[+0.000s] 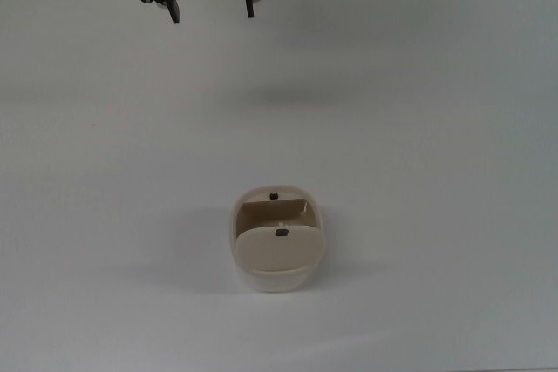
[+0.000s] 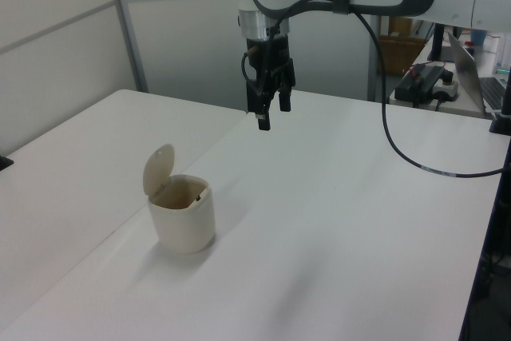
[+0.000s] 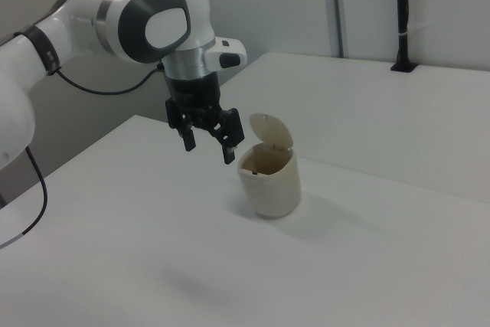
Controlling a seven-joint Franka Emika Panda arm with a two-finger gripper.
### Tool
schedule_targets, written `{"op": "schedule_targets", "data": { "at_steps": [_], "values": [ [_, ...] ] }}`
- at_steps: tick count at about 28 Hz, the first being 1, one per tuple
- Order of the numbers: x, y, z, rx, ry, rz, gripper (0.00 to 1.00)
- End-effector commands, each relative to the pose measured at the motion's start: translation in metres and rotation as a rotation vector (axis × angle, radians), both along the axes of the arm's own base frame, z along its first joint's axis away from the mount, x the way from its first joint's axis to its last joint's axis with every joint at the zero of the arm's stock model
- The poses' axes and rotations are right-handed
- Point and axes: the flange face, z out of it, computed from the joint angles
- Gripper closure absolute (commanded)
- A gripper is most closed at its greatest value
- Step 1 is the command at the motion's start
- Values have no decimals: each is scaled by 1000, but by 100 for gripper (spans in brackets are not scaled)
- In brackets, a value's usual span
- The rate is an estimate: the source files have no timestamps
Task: Close the trash can
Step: 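Move the gripper down toward the raised lid of the cream trash can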
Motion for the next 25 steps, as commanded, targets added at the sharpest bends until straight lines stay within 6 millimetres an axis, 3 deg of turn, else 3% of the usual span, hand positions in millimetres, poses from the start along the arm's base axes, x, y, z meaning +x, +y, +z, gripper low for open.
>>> {"op": "schedule_targets", "data": {
  "at_steps": [1, 8, 13, 14, 15, 16, 17, 19, 25],
  "values": [
    [-3, -1, -1, -31, 4, 14, 0],
    [5, 0, -10, -16, -3, 23, 4],
    [21, 11, 2, 3, -143, 14, 0],
    [23, 12, 2, 10, -160, 13, 6],
    [25, 15, 4, 14, -178, 13, 23],
    [28, 19, 4, 16, -194, 15, 40],
    [32, 30, 7, 22, -229, 6, 72],
    [35, 34, 9, 28, -255, -27, 100],
    [56, 52, 2, 68, -360, -60, 100]
  ]
}}
